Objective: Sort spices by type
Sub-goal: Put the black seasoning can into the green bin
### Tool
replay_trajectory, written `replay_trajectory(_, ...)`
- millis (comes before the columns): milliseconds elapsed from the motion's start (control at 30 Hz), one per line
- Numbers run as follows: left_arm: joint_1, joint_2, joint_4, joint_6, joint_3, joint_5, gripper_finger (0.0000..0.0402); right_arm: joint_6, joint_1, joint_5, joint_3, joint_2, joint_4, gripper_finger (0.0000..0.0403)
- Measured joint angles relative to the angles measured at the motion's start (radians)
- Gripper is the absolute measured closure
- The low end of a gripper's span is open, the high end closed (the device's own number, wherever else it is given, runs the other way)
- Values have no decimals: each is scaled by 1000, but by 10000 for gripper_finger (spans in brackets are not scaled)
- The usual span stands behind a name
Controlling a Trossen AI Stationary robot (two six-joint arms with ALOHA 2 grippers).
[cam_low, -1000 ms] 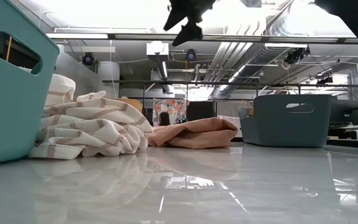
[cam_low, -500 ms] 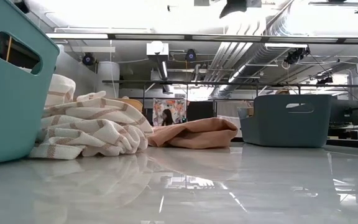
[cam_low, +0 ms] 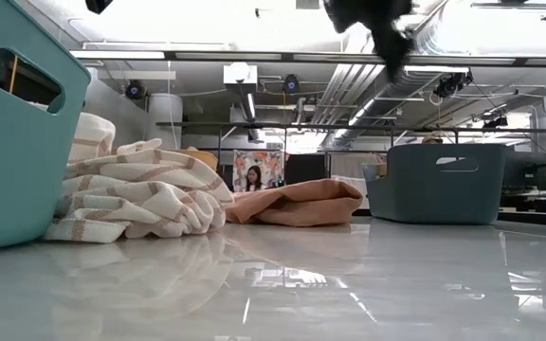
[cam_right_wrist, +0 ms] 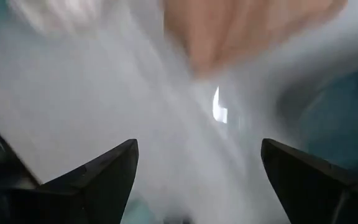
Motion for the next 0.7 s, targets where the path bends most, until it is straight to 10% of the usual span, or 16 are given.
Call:
replay_trajectory(200, 87, -48, 24, 78, 0, 43, 401, 241, 126, -104, -375, -141, -4, 66)
replay_trajectory(700, 188, -109, 16, 107, 0, 100, 401, 1519, 619, -146, -917, -619, 244, 66)
